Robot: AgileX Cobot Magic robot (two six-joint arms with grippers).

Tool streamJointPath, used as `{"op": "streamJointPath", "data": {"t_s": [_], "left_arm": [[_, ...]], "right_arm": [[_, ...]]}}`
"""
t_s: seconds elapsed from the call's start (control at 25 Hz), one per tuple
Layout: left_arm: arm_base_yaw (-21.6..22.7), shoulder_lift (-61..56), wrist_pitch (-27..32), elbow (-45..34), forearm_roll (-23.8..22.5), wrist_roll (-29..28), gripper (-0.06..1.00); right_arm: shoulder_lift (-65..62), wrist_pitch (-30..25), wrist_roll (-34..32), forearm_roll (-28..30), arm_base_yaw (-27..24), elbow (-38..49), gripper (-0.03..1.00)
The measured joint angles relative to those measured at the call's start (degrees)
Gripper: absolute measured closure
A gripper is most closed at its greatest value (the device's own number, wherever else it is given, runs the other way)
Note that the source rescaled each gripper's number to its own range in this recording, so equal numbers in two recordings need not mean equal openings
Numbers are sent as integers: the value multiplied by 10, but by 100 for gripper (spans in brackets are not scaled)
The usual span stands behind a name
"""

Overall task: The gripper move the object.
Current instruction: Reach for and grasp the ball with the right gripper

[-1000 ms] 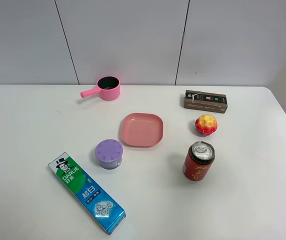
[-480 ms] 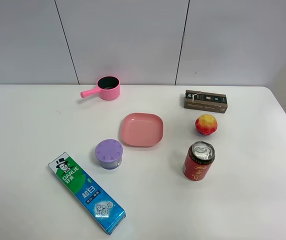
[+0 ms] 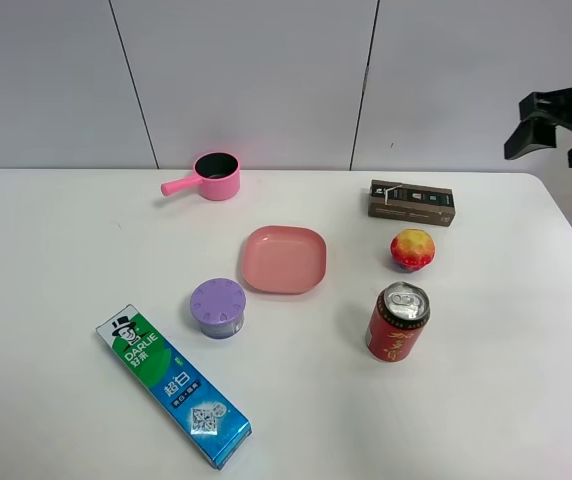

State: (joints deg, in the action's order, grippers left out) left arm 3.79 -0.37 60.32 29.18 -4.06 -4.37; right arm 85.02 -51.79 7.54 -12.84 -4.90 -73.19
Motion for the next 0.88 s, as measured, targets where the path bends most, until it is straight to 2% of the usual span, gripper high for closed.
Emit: {"op": "streamJointPath", "data": {"t_s": [0.2, 0.4, 0.56, 0.72, 0.88], "left_arm": [[0, 0, 0, 0, 0, 0, -6], [0, 0, 0, 0, 0, 0, -6], [0, 0, 0, 0, 0, 0, -6], [0, 0, 0, 0, 0, 0, -6], [0, 0, 0, 0, 0, 0, -6]], "right_arm": [[50, -3, -9, 42, 78, -49, 29], [114, -20, -69, 99, 149, -115, 29], [165, -59, -114, 112, 156, -157, 29], [197, -100, -123, 133, 156, -162, 29], [215, -109, -123, 133, 156, -162, 29]]}}
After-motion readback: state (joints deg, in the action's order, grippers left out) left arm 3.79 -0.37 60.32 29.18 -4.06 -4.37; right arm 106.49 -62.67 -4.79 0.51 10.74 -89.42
